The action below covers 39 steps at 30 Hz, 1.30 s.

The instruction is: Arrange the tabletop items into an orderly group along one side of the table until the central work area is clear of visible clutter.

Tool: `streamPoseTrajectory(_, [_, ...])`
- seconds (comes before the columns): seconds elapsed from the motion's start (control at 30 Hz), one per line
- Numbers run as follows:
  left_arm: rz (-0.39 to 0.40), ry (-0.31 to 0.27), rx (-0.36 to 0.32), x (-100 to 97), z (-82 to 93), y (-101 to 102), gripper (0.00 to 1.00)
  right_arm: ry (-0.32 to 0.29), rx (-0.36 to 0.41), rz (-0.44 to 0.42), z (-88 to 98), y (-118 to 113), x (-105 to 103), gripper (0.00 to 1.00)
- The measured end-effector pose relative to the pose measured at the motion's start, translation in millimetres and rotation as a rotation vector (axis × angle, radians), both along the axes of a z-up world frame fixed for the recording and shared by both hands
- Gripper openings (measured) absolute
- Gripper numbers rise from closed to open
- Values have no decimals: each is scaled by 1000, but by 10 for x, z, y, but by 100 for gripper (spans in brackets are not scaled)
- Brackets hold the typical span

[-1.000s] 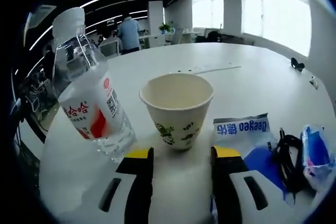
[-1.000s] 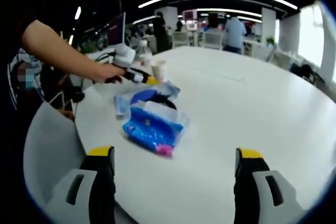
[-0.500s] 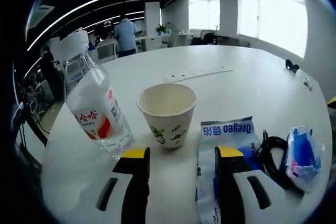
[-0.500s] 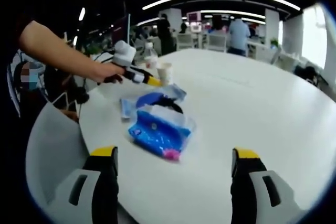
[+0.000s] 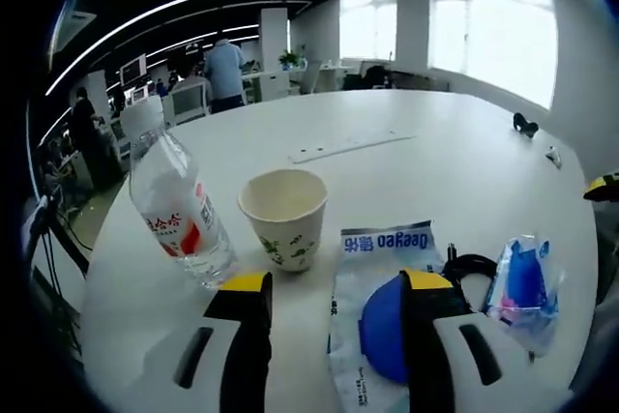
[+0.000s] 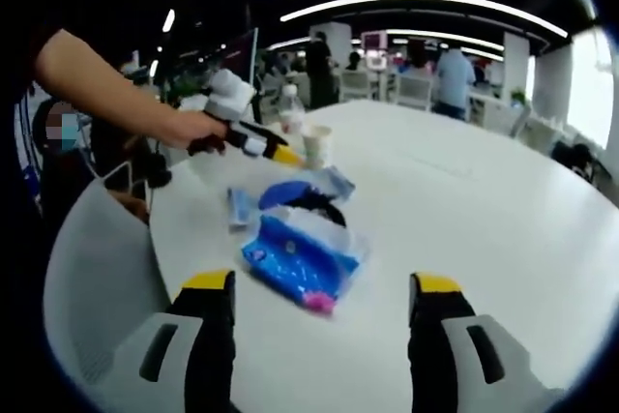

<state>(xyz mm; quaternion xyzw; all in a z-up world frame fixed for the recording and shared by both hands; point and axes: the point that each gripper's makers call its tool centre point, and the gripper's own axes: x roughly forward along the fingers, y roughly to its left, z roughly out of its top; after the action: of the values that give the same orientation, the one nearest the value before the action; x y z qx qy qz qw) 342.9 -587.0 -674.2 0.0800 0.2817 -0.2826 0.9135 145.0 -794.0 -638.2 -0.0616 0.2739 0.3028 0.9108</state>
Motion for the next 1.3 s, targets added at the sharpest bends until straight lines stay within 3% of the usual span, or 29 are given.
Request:
streamPoseTrajectory(0.37, [-18,-13,-37,-150,101,-78,55,-24,-22,26,-7,35,74,68])
streamPoseTrajectory(0.47, [-14,-13,-54,-172,136,-89,55,-28,-27,24,-12,33,100,64])
streamPoseTrajectory(0.6, [-26,-19,-67,-236,195,-134,55,-53,-63,26,-14,1,128,51])
streamPoseTrajectory(1.0, [-36,-24,-90,-341,231,-162,55,-51,-110,33,-96,-60,163,39])
streamPoseTrajectory(1.3, [-80,-21,-92,-572,238,-281,55,-38,-138,44,-200,-77,155,29])
